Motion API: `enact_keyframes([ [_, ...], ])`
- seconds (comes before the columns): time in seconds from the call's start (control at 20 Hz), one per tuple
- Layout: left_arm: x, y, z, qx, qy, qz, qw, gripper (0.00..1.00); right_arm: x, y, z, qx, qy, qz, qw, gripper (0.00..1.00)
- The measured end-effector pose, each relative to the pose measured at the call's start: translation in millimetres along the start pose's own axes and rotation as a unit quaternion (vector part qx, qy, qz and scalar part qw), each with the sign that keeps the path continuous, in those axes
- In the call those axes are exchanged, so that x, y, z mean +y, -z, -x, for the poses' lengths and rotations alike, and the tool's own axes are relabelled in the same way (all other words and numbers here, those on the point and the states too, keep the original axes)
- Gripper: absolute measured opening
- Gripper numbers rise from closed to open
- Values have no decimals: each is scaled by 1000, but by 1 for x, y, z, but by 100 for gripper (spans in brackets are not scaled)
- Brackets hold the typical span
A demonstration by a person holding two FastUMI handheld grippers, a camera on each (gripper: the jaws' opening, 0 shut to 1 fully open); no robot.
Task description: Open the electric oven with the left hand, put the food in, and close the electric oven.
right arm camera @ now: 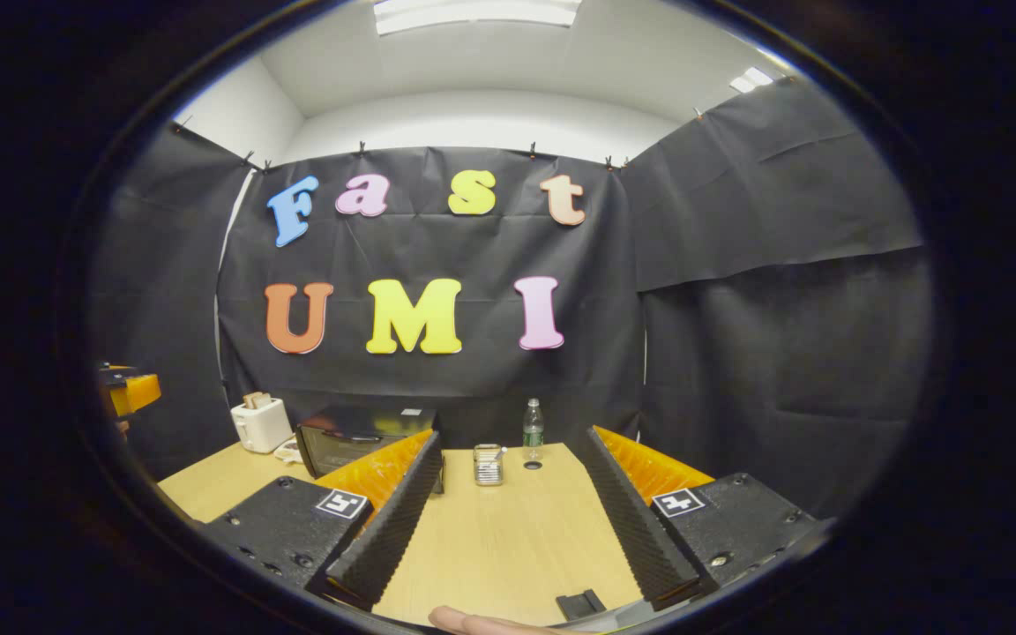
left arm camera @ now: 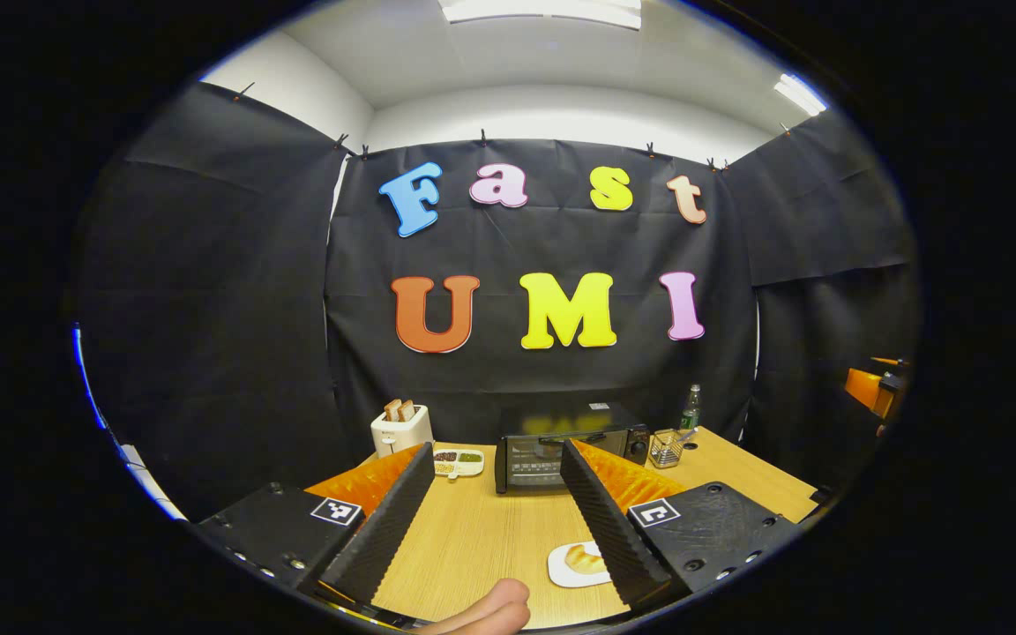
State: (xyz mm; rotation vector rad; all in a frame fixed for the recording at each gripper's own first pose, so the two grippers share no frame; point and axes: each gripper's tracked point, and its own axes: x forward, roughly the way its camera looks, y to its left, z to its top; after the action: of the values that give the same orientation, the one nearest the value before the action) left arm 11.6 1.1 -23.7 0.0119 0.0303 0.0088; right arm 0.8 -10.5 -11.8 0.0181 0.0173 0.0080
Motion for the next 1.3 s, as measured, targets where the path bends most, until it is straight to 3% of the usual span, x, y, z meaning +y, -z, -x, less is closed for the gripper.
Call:
enact_keyframes([
  [0.25, -11, 5, -18, -2, 4, 3, 1000, 94, -4, 10, -1, -10, -8, -9, 1000, 100],
  [0.55, -53, 16, -71, 7, 51, -7, 999, 94, -10, 23, -17, -24, -17, -2, 1000, 100],
  [0.95, -94, 26, -200, 12, 70, -7, 997, 96, -16, 35, -9, -52, -26, -23, 998, 100],
  [1.05, -97, 48, -235, 36, 65, -3, 997, 100, -17, 39, -8, -53, -33, -17, 998, 100],
  [1.1, -102, 60, -250, 54, 66, 2, 996, 96, -20, 44, -10, -49, -33, -15, 998, 100],
  [1.3, -121, 91, -308, 84, 61, 13, 994, 96, -32, 61, -18, -43, -33, -13, 998, 100],
])
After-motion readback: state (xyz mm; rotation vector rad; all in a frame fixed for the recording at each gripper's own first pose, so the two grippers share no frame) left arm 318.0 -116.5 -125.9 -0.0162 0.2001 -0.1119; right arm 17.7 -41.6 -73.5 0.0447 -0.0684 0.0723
